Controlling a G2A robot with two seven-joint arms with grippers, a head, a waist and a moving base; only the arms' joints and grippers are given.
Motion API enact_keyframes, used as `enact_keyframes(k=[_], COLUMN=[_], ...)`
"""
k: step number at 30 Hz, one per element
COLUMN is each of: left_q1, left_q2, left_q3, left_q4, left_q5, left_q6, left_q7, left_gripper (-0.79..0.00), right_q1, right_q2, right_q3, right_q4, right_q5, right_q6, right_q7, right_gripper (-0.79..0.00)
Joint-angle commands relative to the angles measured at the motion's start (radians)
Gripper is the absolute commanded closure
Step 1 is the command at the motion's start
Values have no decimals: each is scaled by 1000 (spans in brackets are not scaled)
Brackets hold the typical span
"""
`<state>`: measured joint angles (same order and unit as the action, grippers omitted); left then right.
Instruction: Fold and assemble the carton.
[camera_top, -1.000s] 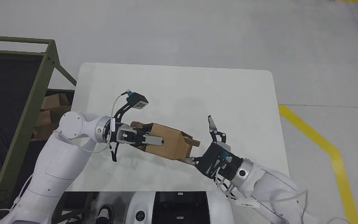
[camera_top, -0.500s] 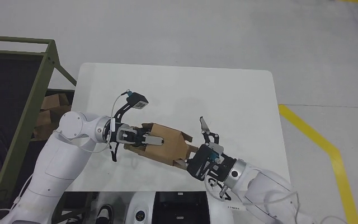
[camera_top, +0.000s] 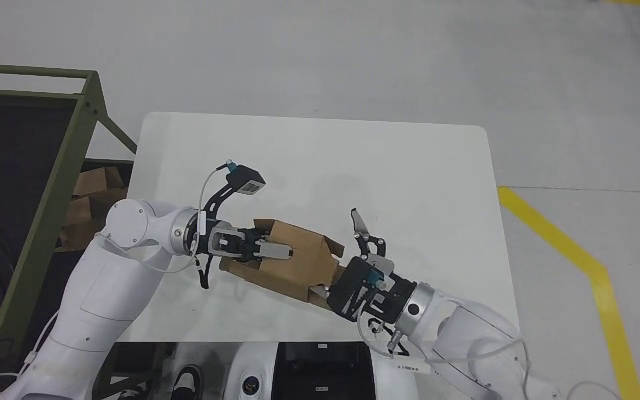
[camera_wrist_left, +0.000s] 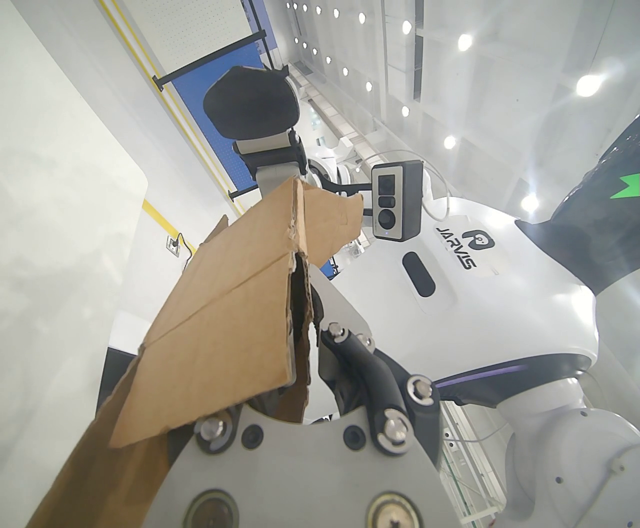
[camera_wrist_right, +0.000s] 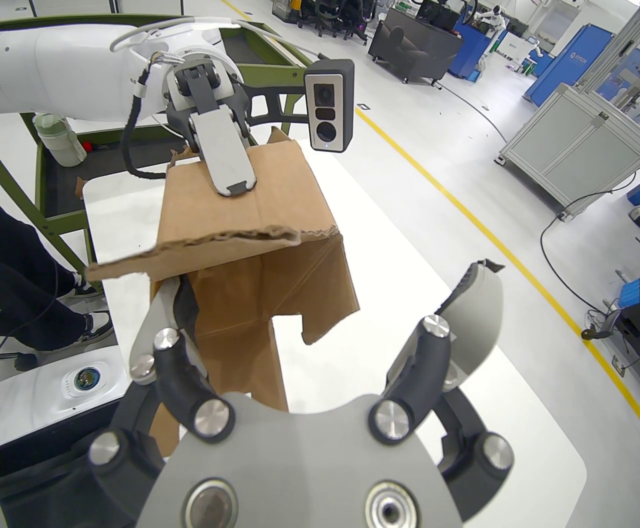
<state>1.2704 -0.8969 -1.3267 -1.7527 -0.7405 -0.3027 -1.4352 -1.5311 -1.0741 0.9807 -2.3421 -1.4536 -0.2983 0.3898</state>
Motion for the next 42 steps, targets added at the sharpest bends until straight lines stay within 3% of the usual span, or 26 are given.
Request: enact_keyframes(k=[1, 34, 42], left_q1=[0, 0, 0], left_q2=[0, 0, 0], left_q3=[0, 0, 0], left_q4=[0, 0, 0], left_q5=[0, 0, 0], left_q6=[0, 0, 0], left_q7=[0, 0, 0], left_gripper=[0, 0, 0], right_q1=[2, 52, 21], right_q2=[-2, -26, -24], right_q3=[-2, -18, 5], right_q4=[1, 55, 34], right_q5=[-5, 18, 4], right_q6=[7, 5, 10], right_q7=[1, -8, -20], right_gripper=[-785, -785, -785])
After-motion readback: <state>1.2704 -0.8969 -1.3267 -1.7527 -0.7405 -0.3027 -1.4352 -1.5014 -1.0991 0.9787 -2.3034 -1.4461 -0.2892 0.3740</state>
